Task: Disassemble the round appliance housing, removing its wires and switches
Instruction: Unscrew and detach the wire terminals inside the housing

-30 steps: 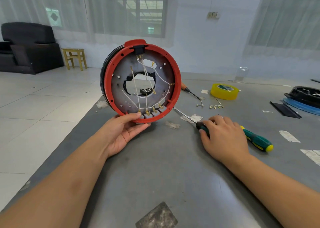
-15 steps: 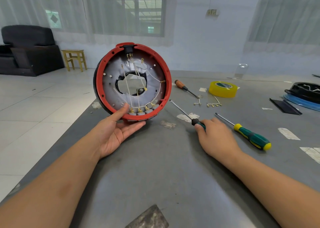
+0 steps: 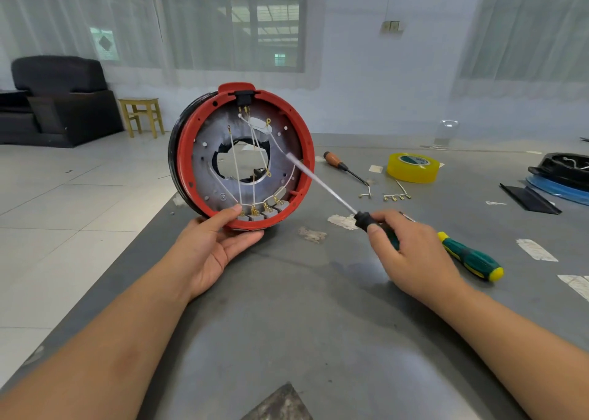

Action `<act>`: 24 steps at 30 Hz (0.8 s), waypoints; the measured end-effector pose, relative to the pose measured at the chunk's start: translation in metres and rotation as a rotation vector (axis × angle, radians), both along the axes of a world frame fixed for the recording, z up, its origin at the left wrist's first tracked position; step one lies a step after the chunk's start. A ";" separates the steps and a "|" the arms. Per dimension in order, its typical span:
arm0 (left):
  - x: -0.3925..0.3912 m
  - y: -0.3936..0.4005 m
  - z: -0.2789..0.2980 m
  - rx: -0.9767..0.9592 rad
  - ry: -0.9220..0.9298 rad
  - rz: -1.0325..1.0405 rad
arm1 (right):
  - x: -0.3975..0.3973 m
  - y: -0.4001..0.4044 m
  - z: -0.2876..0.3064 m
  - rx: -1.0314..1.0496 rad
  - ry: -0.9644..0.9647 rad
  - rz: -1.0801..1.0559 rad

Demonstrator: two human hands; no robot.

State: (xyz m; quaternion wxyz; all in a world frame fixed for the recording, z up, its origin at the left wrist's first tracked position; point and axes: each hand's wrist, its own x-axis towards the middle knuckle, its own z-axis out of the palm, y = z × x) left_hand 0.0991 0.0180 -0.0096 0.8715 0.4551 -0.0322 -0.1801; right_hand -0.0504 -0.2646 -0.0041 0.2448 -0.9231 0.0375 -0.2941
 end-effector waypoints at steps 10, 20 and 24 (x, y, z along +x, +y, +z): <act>-0.005 -0.005 0.001 0.107 -0.041 0.028 | -0.009 -0.005 0.011 -0.233 0.129 0.081; -0.010 -0.011 0.002 0.220 -0.113 0.047 | -0.010 -0.011 0.015 -0.174 0.186 0.116; -0.009 -0.012 0.001 0.264 -0.137 0.028 | -0.010 -0.015 0.021 -0.119 0.258 0.138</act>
